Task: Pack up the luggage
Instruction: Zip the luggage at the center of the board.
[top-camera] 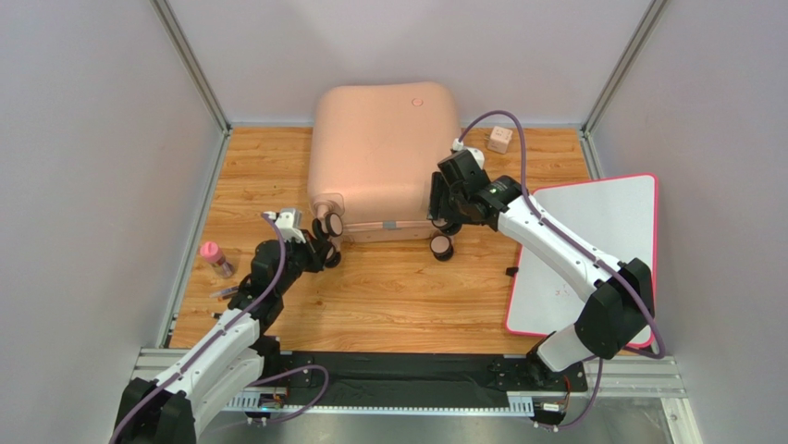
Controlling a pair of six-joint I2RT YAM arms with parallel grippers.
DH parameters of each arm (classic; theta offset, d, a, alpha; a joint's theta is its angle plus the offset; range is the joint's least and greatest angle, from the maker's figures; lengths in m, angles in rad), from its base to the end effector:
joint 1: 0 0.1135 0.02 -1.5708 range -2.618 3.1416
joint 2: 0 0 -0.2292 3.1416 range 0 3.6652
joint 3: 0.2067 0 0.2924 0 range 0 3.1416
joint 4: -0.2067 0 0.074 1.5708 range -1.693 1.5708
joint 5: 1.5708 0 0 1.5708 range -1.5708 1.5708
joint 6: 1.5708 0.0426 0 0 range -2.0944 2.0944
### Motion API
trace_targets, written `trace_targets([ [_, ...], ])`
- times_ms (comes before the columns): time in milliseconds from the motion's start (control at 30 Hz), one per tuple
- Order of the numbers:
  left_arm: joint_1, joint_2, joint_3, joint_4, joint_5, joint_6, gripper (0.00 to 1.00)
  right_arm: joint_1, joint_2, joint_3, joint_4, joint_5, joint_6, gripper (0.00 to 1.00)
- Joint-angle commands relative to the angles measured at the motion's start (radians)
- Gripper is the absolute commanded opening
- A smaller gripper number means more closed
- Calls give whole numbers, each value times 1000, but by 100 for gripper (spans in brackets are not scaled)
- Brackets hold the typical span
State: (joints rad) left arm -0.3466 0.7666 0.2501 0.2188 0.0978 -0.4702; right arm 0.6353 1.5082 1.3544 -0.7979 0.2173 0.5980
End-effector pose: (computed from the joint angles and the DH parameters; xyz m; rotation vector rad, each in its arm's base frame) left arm 0.2287 -0.0870 0.1492 -0.0492 1.9186 -0.6492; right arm 0.2990 0.2090 0.2636 0.0407 2.5061 0.2404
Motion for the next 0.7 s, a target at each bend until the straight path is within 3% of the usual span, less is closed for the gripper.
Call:
trace_targets([
  [0, -57, -20, -41, 54, 102, -93, 0, 40, 15, 45, 178, -15, 100, 0],
  [333, -126, -38, -135, 217, 13, -246, 0, 53, 26, 29, 206, -41, 117, 0],
  [667, -223, -3, -152, 306, -96, -249, 0, 93, 79, 58, 218, -98, 105, 0],
])
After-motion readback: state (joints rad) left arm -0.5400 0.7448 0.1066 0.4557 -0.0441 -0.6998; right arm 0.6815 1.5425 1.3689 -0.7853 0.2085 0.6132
